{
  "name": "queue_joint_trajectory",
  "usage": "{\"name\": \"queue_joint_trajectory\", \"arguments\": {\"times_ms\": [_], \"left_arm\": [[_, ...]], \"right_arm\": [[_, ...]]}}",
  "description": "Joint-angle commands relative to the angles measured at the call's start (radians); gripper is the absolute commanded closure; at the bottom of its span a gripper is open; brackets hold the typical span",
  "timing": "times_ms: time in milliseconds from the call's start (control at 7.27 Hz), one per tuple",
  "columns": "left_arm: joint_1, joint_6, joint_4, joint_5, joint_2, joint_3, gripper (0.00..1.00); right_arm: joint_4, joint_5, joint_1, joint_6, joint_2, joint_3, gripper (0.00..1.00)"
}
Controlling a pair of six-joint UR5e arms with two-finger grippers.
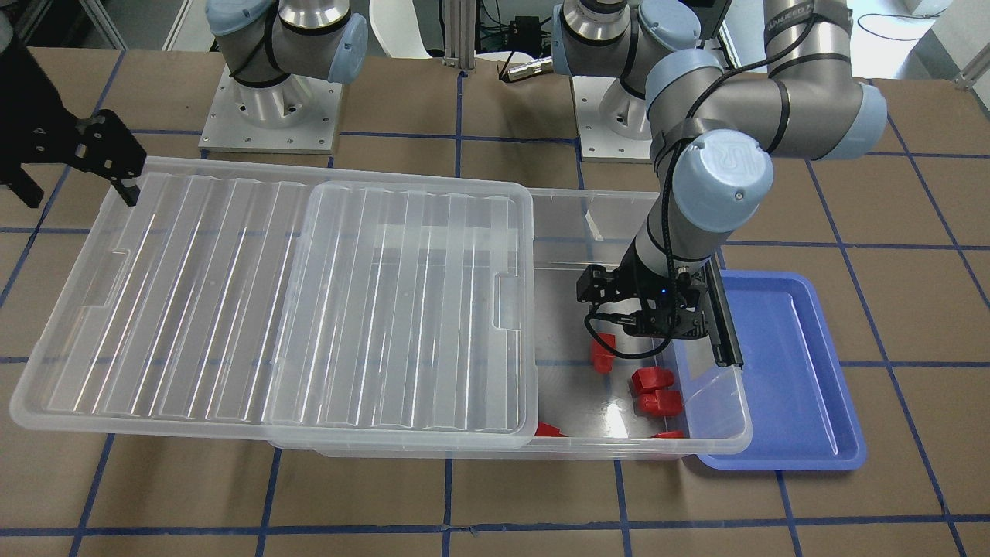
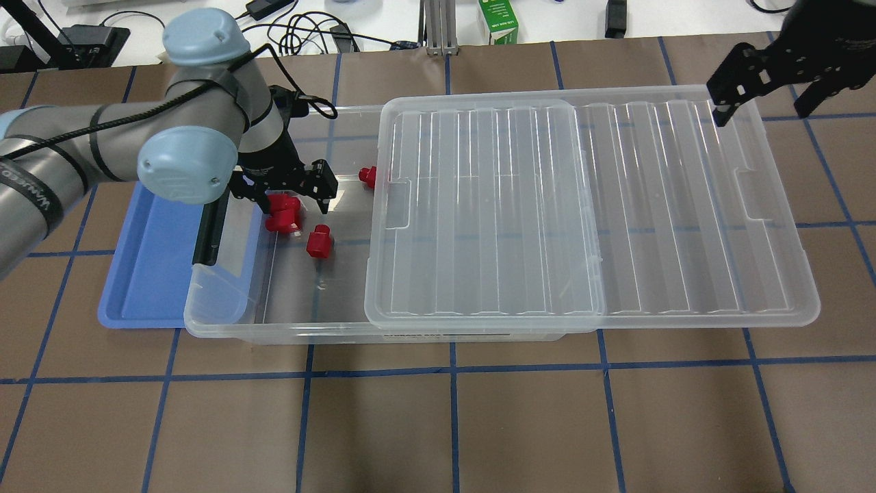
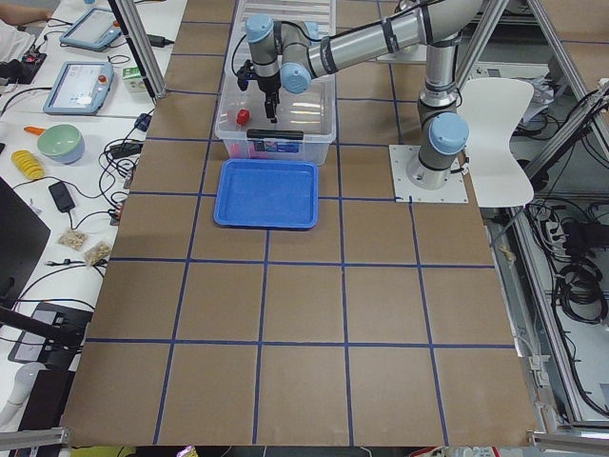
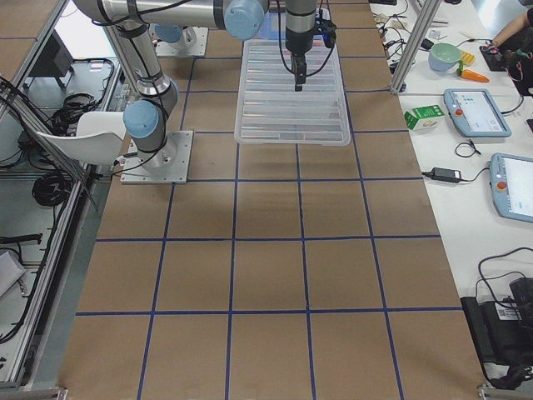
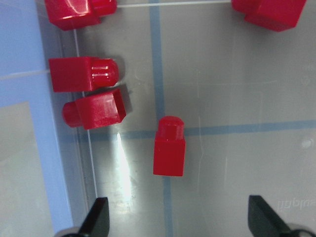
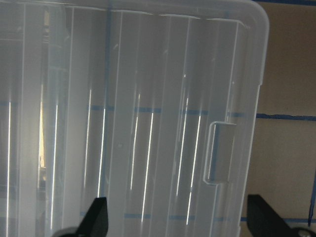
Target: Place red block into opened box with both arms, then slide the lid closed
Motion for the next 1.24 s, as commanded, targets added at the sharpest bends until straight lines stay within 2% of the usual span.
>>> {"name": "queue_joint_trajectory", "arguments": {"times_ms": [0,138,275,550,688,1101], "left_arm": [[-0.002,0.000,-0.181,-0.005,0.115,0.083,0.00],[-0.004,0.000,-0.259,-0.002,0.160,0.117,0.00],[-0.004,0.000,-0.295,-0.003,0.184,0.116,0.00],[-0.004,0.008,-0.303,-0.005,0.237,0.099,0.00],[-0.004,0.006,-0.318,-0.002,0.243,0.093,0.00],[0.027,0.011,-0.372,0.013,0.249,0.099,0.00]], "right_arm": [[-0.002,0.014,-0.171,-0.197,0.011,0.016,0.00],[-0.034,0.014,-0.237,-0.265,0.032,0.068,0.00],[-0.127,0.013,-0.285,-0.334,0.038,0.136,0.00],[-0.306,0.007,-0.319,-0.341,0.046,0.295,0.00],[-0.317,0.005,-0.319,-0.333,0.049,0.328,0.00],[-0.317,0.017,-0.311,-0.301,0.058,0.339,0.00]]}}
